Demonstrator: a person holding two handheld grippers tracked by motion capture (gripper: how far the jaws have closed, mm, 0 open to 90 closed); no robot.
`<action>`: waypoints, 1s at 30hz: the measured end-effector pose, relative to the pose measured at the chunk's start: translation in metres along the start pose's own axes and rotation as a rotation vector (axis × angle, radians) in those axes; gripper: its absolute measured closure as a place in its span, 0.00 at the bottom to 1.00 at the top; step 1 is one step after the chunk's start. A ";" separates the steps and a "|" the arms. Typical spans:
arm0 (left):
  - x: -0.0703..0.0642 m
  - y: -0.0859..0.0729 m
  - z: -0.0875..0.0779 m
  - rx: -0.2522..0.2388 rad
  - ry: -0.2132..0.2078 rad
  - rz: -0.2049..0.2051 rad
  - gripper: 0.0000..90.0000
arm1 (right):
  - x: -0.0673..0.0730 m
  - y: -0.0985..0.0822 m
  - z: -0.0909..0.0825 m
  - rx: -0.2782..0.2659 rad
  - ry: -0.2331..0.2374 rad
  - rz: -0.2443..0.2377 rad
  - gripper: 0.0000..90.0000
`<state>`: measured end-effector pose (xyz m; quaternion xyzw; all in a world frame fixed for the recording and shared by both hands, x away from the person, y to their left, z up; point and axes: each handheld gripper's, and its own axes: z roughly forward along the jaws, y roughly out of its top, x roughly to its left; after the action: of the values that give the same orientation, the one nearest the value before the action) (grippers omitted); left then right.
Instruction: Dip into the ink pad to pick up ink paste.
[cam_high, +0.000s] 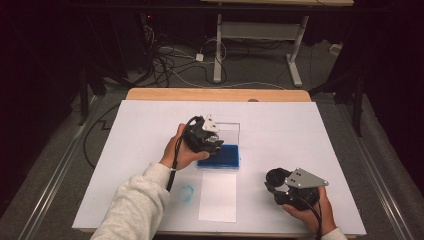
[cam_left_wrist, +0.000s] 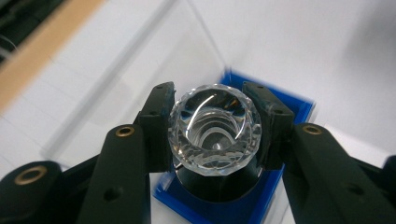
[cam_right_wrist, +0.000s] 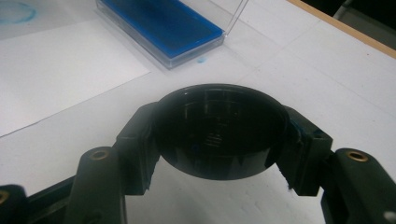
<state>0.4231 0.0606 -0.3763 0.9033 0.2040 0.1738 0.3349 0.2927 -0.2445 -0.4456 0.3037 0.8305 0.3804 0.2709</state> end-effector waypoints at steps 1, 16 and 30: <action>0.000 0.007 -0.005 -0.009 -0.003 0.009 0.61 | -0.001 0.000 0.000 0.002 -0.001 0.002 0.43; -0.009 0.022 0.002 -0.026 -0.052 0.041 0.61 | -0.001 -0.001 -0.001 0.002 -0.023 0.004 0.43; -0.017 -0.002 0.048 0.016 -0.114 -0.003 0.61 | 0.000 -0.003 0.001 0.007 -0.010 -0.005 0.43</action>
<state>0.4300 0.0284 -0.4147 0.9142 0.1873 0.1198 0.3388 0.2924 -0.2453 -0.4483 0.3042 0.8312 0.3755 0.2749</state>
